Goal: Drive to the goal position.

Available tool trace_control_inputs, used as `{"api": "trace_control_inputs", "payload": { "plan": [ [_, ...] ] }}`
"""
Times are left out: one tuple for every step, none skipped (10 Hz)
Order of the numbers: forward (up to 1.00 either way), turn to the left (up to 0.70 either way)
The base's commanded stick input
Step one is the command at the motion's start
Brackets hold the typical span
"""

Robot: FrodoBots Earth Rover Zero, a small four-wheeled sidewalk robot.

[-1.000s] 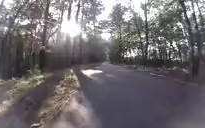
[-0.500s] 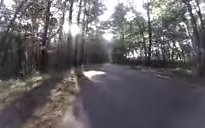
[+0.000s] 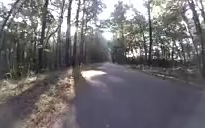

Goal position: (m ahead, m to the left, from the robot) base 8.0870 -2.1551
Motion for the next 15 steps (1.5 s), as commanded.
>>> {"api": "trace_control_inputs", "payload": {
  "plan": [
    [0.7, -0.01],
    [0.7, -0.01],
    [0.7, -0.01],
    [0.7, -0.01],
    [0.7, -0.01],
    [0.7, -0.01],
    [0.7, -0.01],
    [0.7, -0.01],
    [0.7, -0.01],
    [0.7, -0.03],
    [0.7, -0.35],
    [0.7, -0.33],
    [0.7, -0.14],
    [0.7, -0.03],
    [0.7, -0.01]
  ]
}}
